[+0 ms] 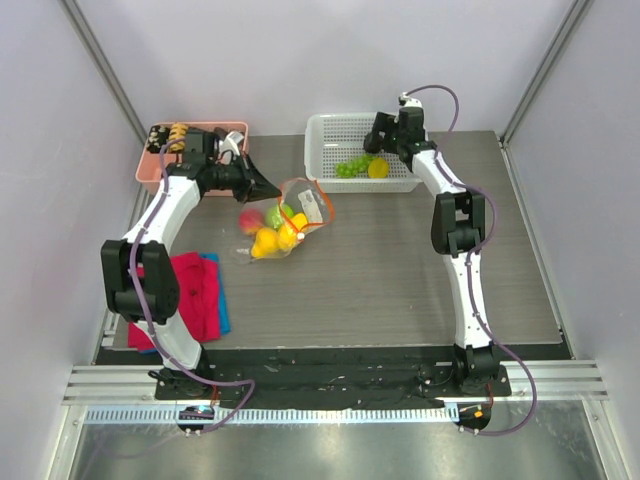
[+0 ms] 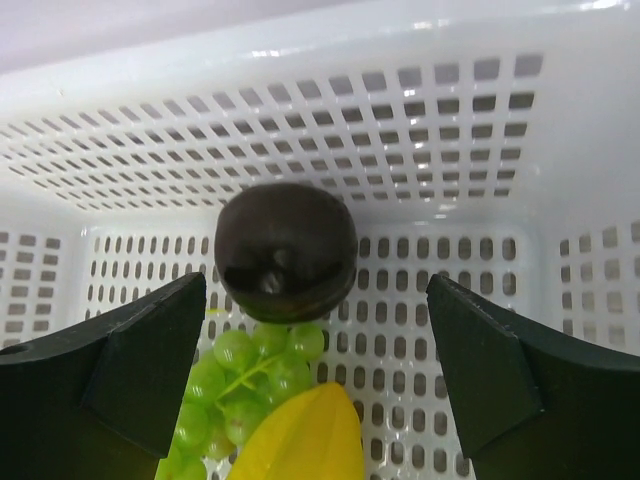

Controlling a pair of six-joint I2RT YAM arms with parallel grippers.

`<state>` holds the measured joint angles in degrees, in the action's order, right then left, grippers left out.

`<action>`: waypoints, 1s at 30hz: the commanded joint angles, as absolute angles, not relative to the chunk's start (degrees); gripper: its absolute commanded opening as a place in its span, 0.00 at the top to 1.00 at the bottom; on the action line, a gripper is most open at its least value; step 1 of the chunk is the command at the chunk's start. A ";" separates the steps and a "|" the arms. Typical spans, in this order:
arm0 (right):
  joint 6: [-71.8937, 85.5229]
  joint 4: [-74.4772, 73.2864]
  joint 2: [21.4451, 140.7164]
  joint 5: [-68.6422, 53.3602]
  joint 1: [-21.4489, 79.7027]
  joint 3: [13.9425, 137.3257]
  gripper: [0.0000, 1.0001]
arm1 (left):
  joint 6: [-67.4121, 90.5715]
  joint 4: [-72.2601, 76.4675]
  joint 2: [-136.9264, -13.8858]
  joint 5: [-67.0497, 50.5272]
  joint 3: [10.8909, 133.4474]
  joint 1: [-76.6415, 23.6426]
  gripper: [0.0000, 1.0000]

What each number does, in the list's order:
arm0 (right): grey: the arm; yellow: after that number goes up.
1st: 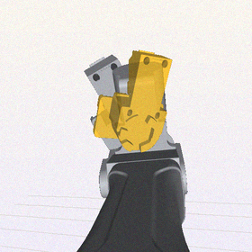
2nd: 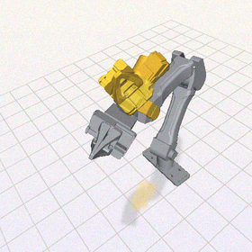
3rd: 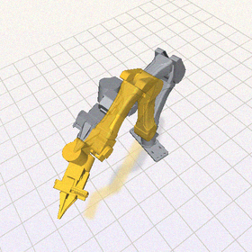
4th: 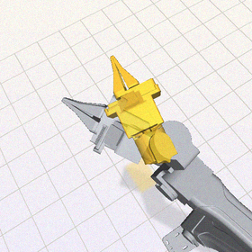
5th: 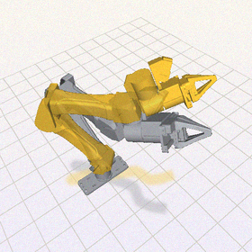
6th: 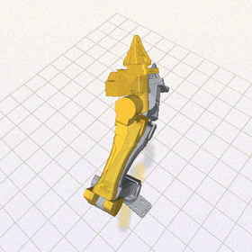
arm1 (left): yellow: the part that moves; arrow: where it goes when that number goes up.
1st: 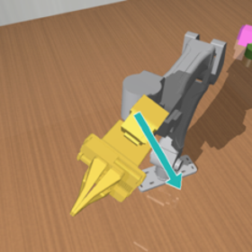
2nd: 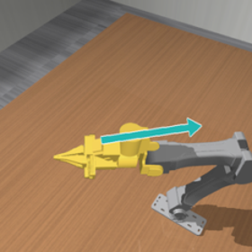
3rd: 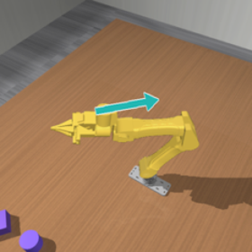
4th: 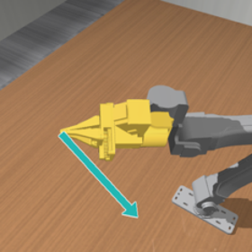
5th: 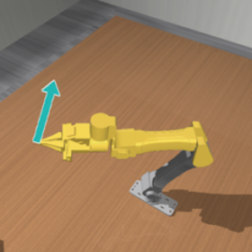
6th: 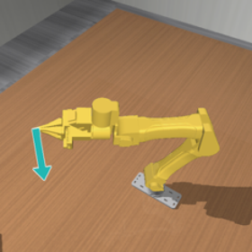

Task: Place the food in the zip-top bag and seal the zipper
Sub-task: Pick up the fake fruit from the bin.

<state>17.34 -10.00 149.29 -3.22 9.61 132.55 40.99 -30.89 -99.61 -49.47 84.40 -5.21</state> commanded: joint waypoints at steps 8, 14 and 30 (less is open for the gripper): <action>17.93 -0.26 152.75 -1.93 10.63 135.97 0.07 | 37.70 -33.31 -100.90 -49.13 85.96 -4.75 1.00; 17.75 -0.26 153.37 -3.25 11.34 136.05 0.09 | 38.14 -32.70 -101.16 -49.13 85.52 -4.83 1.00; 14.51 1.67 135.82 -6.84 10.37 127.10 0.63 | 38.67 -33.40 -99.76 -50.45 88.50 -4.75 1.00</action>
